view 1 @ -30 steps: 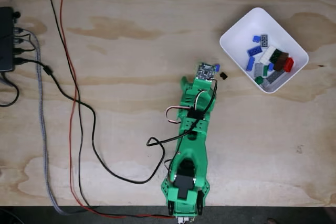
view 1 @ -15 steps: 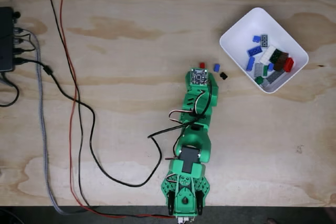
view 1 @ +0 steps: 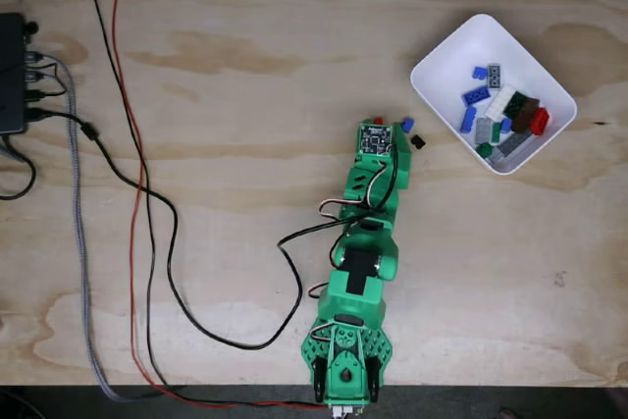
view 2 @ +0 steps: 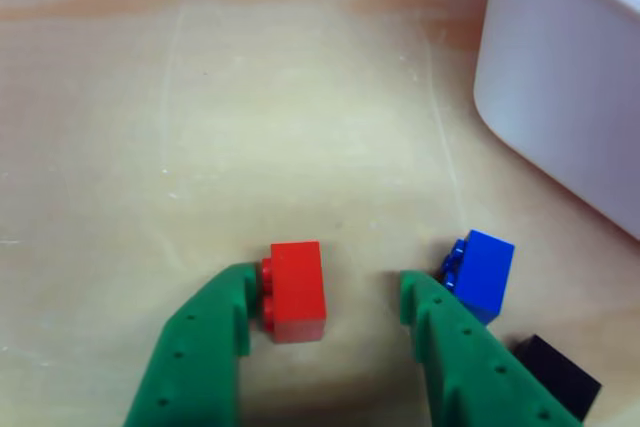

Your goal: Put all lego bricks in the bin.

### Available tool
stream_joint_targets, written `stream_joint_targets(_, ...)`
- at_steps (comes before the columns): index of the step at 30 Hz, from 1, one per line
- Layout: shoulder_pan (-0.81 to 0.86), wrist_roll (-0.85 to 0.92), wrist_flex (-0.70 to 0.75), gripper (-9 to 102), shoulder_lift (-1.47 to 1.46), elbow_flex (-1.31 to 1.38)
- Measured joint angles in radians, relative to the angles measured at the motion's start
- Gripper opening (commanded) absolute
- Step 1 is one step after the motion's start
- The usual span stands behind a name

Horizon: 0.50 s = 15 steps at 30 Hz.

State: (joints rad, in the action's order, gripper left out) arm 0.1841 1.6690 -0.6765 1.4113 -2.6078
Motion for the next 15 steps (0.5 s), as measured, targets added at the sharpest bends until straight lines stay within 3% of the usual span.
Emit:
stream_joint_targets(9,-0.044,-0.129,0.124,0,0.109,-0.009)
stream_joint_targets(15,-0.046,-0.428,0.548,1,0.52,0.166)
